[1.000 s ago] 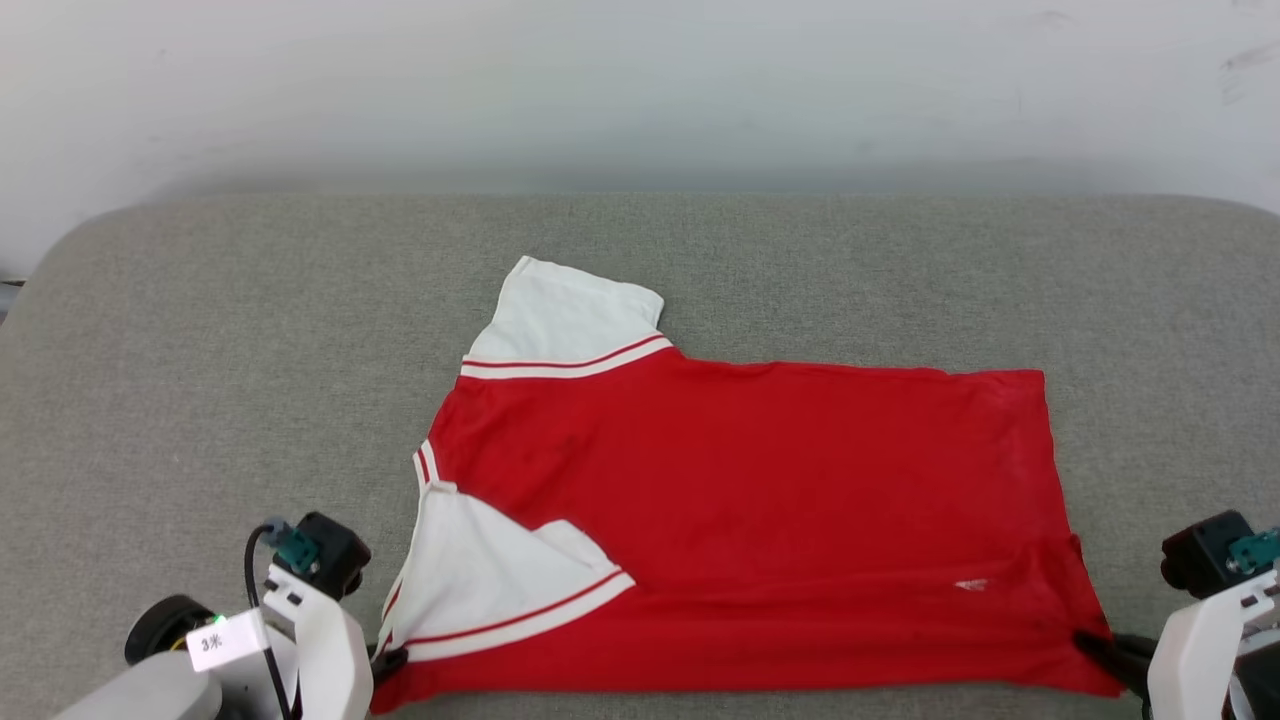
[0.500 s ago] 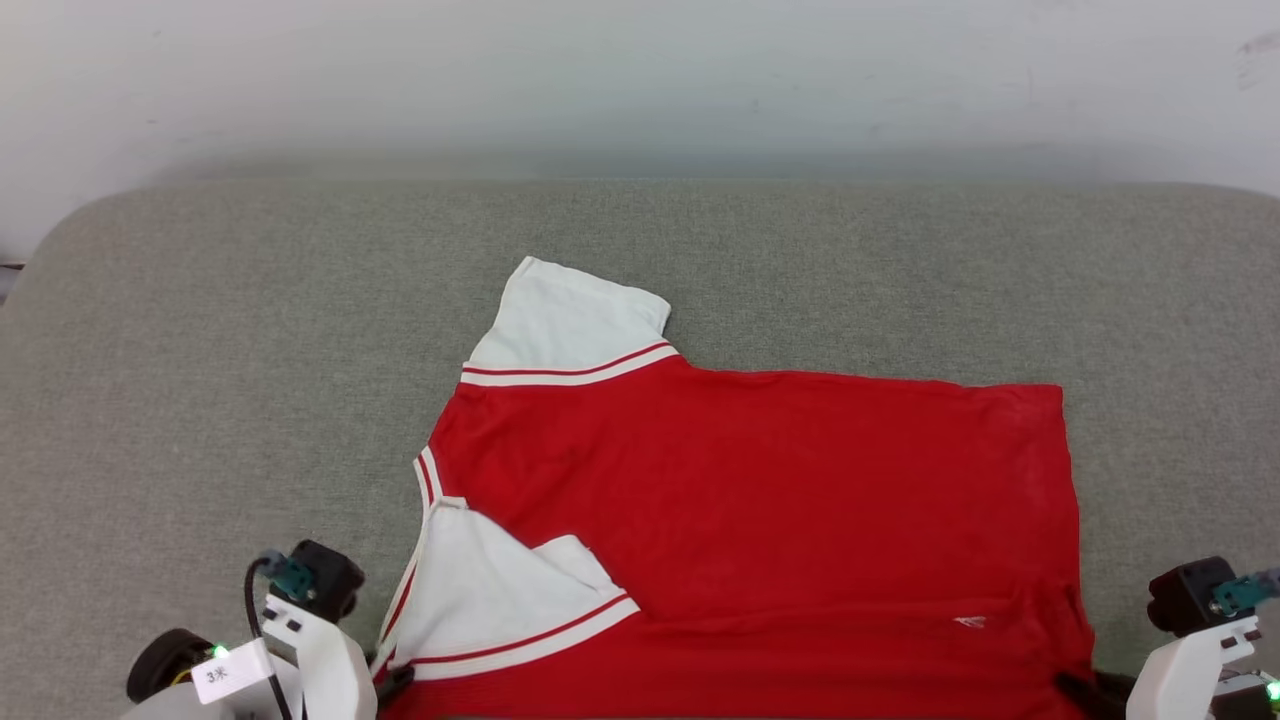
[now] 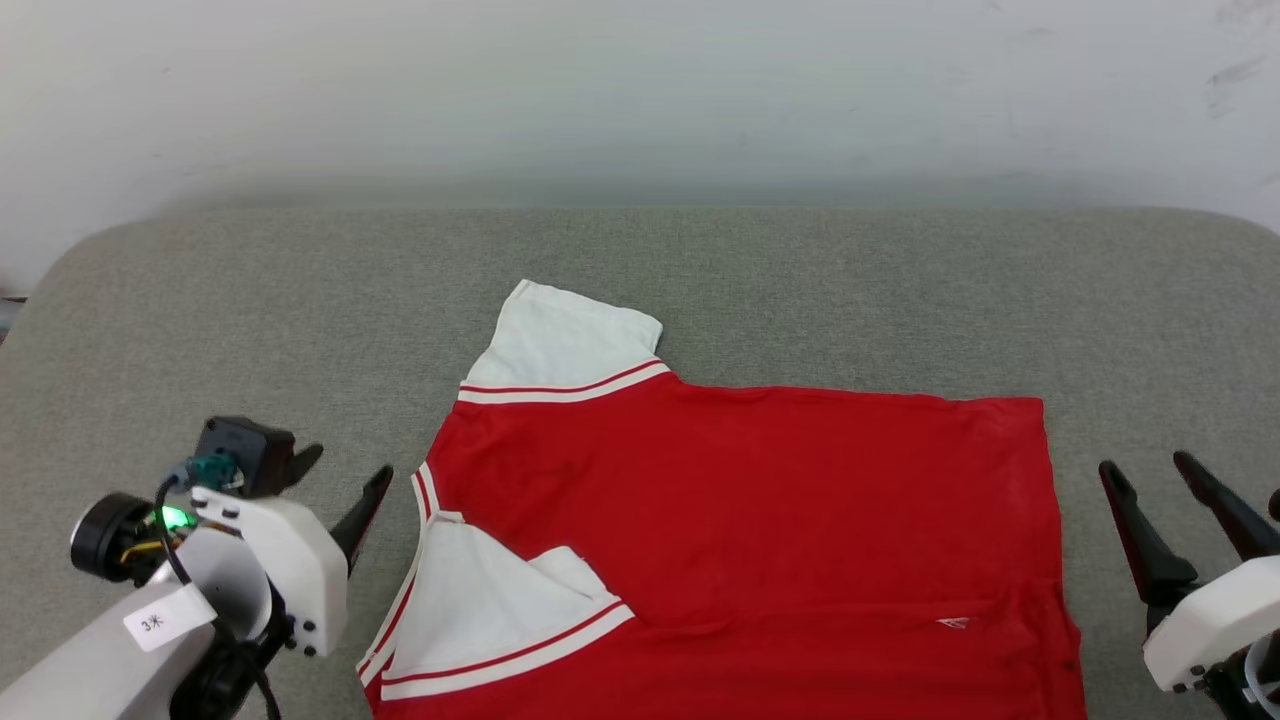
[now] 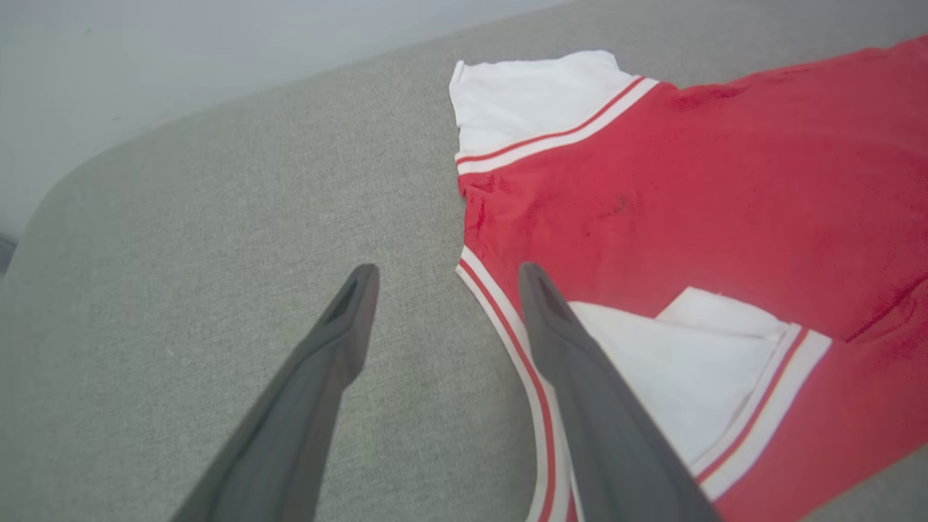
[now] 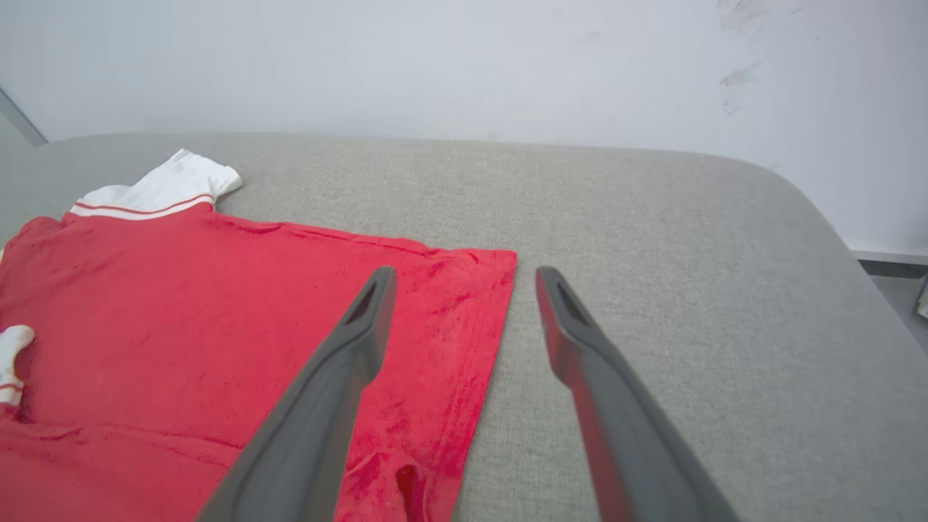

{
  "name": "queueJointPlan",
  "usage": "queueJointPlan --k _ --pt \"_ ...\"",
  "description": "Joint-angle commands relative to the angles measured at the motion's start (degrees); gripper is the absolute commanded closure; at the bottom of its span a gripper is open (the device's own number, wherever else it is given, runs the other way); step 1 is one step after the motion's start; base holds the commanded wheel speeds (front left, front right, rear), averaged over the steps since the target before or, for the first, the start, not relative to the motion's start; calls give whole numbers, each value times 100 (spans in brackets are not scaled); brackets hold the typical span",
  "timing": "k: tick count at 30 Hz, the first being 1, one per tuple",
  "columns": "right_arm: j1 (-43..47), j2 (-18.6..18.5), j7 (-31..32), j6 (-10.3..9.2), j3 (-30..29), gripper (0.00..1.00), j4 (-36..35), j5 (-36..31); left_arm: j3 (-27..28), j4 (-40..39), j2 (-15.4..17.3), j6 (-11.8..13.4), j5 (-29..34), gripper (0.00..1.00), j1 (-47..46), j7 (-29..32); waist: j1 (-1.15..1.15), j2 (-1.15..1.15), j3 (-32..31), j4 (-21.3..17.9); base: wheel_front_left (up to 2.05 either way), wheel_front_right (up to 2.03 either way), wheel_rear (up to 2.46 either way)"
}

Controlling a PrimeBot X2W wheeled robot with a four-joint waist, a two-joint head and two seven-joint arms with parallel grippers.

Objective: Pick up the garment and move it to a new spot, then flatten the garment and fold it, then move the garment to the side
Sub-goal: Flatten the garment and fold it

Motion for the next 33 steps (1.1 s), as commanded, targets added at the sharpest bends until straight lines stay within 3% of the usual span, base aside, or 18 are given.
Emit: queueJointPlan --k 1,6,11,18,22,28,33 --pt "-110 193 -223 -5 -137 0 -93 -190 112 63 -117 30 -25 0 -160 -163 0 0 19 -45 0 0 0" --pt "-192 712 -817 -5 -403 0 -421 -836 268 366 -271 -50 123 0 -729 -355 0 0 167 -203 0 0 0" --pt "-196 979 -1022 -5 -327 0 -731 -1248 313 697 -341 -229 109 0 -1318 -68 0 0 401 -382 0 0 0" --pt "-359 1160 -1078 -5 -48 0 -1159 -1645 306 1310 -468 -909 -381 0 -2441 1300 0 0 1061 -686 0 0 0" --pt "-526 1138 -1123 -5 49 0 -1256 -1754 191 1629 -475 -1149 -589 0 -3122 2326 0 0 1464 -814 0 0 0" --pt "-798 1123 -1186 -5 152 0 -1203 -1782 137 2053 -584 -1278 -916 0 -3905 3548 0 0 1981 -990 0 0 0" --pt "-979 1074 -1263 -6 188 0 -1112 -1770 65 2290 -624 -1284 -810 0 -4398 3906 0 0 2304 -1087 0 0 0"
